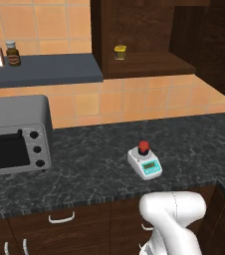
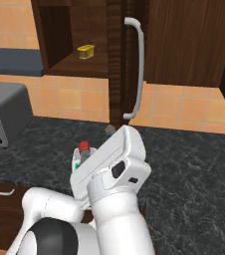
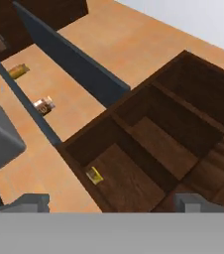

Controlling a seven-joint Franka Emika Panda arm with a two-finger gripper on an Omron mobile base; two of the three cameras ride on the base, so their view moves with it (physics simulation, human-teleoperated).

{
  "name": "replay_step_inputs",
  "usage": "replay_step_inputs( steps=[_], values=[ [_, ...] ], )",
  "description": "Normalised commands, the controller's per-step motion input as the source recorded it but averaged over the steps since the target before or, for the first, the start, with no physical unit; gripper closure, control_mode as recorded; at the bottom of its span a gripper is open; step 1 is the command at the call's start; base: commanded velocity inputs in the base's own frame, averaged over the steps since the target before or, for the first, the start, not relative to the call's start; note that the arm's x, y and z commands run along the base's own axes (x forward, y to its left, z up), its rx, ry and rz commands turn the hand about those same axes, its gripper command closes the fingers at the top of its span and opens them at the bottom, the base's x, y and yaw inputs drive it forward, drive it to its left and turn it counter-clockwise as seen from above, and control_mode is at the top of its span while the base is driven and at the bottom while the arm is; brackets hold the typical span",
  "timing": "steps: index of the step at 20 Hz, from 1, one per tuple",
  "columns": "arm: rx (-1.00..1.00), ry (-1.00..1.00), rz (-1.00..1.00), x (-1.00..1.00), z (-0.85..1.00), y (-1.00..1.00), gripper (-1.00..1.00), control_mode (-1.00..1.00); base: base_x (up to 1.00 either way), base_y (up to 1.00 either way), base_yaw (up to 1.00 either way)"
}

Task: Pick the jam and place it on the digital scale for weighing, and close the cabinet.

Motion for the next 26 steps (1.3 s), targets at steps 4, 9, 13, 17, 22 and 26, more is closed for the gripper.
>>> replay_step_inputs(
  steps=[4, 9, 13, 17, 22, 26],
  values=[
    [0.18, -0.45, 0.00, -0.10, -1.00, -0.19, -1.00, -1.00, 0.00, 0.00, 0.00],
    [0.21, -0.41, 0.00, 0.61, -0.61, -0.11, -1.00, -1.00, 0.00, 0.00, 0.00],
    [0.24, -0.19, 0.00, 1.00, -0.86, -0.20, -1.00, -1.00, 0.00, 0.00, 0.00],
    [0.36, -0.03, 0.01, 0.66, -0.06, -0.88, -1.00, -1.00, 0.00, 0.00, 0.00],
    [0.28, 0.00, 0.01, 0.08, 0.37, -0.54, -1.00, -1.00, 0.00, 0.00, 0.00],
    [0.08, 0.05, -0.01, 0.00, 0.71, -0.08, -1.00, -1.00, 0.00, 0.00, 0.00]
  ],
)
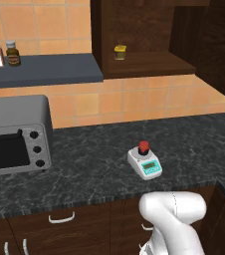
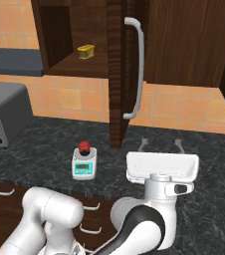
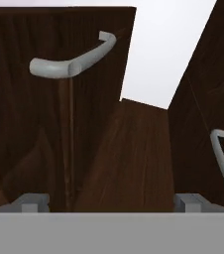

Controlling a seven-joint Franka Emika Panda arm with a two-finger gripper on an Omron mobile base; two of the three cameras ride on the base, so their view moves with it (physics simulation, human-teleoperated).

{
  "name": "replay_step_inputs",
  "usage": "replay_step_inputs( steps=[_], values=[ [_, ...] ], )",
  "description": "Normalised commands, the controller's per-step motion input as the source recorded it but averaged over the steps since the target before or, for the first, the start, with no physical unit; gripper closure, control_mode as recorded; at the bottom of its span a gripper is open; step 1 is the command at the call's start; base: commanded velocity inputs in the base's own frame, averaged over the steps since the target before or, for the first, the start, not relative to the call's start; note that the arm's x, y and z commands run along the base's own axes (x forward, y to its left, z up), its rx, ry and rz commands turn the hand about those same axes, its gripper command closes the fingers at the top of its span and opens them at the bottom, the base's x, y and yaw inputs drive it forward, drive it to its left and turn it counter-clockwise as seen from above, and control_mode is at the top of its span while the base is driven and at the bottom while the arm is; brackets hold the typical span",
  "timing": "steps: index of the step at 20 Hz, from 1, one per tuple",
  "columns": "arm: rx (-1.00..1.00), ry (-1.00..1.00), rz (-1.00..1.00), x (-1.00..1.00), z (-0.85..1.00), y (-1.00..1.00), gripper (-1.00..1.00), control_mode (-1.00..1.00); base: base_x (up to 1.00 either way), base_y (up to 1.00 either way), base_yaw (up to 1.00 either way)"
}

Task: Pick the jam and place it on the digital scale for weighing, and close the cabinet.

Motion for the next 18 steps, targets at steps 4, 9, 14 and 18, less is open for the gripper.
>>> replay_step_inputs(
  steps=[4, 9, 14, 18],
  values=[
    [0.00, 0.00, 0.00, 0.00, 0.81, 0.00, -1.00, -1.00, 0.00, 0.00, 0.00],
    [0.00, 0.00, 0.01, 0.00, 0.73, 0.12, -1.00, -1.00, 0.00, 0.00, 0.00],
    [-0.02, -0.05, 0.04, -0.03, 0.59, 0.90, -1.00, -1.00, 0.00, 0.00, 0.00],
    [-0.07, 0.00, 0.00, 0.22, 0.49, 1.00, -1.00, -1.00, 0.00, 0.00, 0.00]
  ],
)
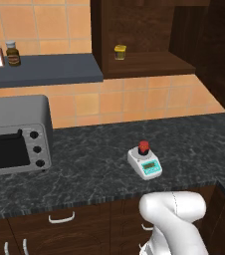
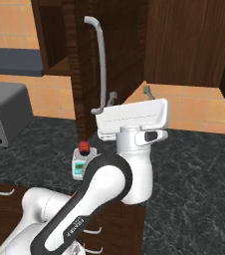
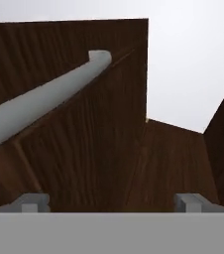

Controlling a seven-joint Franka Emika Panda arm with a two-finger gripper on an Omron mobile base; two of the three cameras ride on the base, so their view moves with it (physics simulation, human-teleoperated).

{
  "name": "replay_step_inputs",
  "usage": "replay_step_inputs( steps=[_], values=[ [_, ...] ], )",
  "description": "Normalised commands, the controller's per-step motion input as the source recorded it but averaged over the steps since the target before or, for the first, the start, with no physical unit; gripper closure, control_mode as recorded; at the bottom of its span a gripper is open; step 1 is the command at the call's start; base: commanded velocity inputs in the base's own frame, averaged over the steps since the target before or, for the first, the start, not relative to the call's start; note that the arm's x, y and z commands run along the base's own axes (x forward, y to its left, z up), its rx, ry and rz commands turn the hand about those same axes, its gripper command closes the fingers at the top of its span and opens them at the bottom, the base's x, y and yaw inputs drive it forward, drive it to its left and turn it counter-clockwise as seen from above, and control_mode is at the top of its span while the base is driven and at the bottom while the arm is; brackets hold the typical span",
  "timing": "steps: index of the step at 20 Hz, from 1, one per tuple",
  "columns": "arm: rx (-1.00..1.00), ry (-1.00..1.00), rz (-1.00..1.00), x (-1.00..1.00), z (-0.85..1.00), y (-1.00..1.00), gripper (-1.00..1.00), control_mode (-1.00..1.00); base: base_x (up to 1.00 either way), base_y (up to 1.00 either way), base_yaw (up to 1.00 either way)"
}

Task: Pick the jam and place it on the digital scale for weighing, and close the cabinet.

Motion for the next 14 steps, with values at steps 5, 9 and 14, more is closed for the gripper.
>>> replay_step_inputs(
  steps=[5, 9, 14],
  values=[
    [-0.11, 0.09, -0.06, 0.59, 0.27, 1.00, -1.00, -1.00, 0.00, 0.00, 0.00],
    [-0.15, 0.22, -0.14, 0.73, 0.17, 1.00, -1.00, -1.00, 0.00, 0.00, 0.00],
    [-0.14, 0.26, -0.21, 0.68, 0.27, 0.94, -1.00, -1.00, 0.00, 0.00, 0.00]
  ],
)
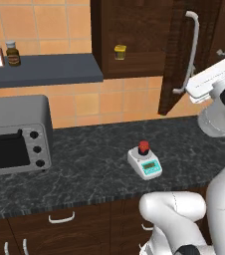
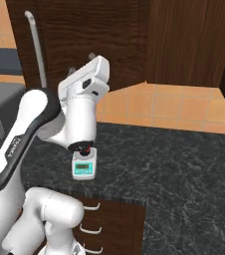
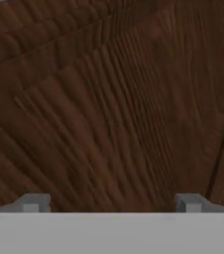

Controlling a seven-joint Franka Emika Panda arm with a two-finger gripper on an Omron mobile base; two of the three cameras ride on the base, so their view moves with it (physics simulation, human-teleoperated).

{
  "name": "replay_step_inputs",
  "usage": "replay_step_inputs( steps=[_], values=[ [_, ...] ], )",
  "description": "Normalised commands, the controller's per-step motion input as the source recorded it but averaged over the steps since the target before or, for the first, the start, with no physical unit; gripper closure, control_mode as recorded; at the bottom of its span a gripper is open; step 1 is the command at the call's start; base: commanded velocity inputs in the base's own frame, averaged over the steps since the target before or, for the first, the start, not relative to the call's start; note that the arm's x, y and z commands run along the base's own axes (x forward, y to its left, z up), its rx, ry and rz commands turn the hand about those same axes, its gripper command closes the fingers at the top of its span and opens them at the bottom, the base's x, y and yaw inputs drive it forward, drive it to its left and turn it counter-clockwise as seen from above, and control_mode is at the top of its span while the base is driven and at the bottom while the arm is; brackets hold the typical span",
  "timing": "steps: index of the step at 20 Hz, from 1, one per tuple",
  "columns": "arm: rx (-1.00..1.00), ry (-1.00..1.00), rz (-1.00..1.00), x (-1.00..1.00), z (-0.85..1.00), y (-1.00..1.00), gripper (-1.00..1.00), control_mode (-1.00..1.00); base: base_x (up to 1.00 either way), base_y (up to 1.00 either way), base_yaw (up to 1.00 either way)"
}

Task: Pick the jam and place it on the digital scale for weighing, and close the cabinet.

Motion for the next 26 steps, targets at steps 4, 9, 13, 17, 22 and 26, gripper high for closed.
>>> replay_step_inputs(
  steps=[4, 9, 13, 17, 22, 26],
  values=[
    [-0.03, 0.30, -0.10, 0.97, -0.03, 0.54, -1.00, -1.00, 0.00, 0.00, 0.00],
    [0.00, 0.20, 0.00, 0.92, -0.10, 0.17, -1.00, -1.00, 0.00, 0.00, 0.00],
    [0.00, 0.16, 0.00, 0.80, -0.17, 0.00, -1.00, -1.00, 0.00, 0.00, 0.00],
    [0.00, 0.06, 0.01, 0.89, -0.36, 0.00, -1.00, -1.00, 0.00, 0.00, 0.00],
    [0.00, 0.00, 0.02, 0.83, -0.43, 0.00, -1.00, -1.00, 0.00, 0.00, 0.00],
    [0.00, 0.00, 0.00, 0.91, -0.33, 0.00, -1.00, -1.00, 0.00, 0.00, 0.00]
  ],
)
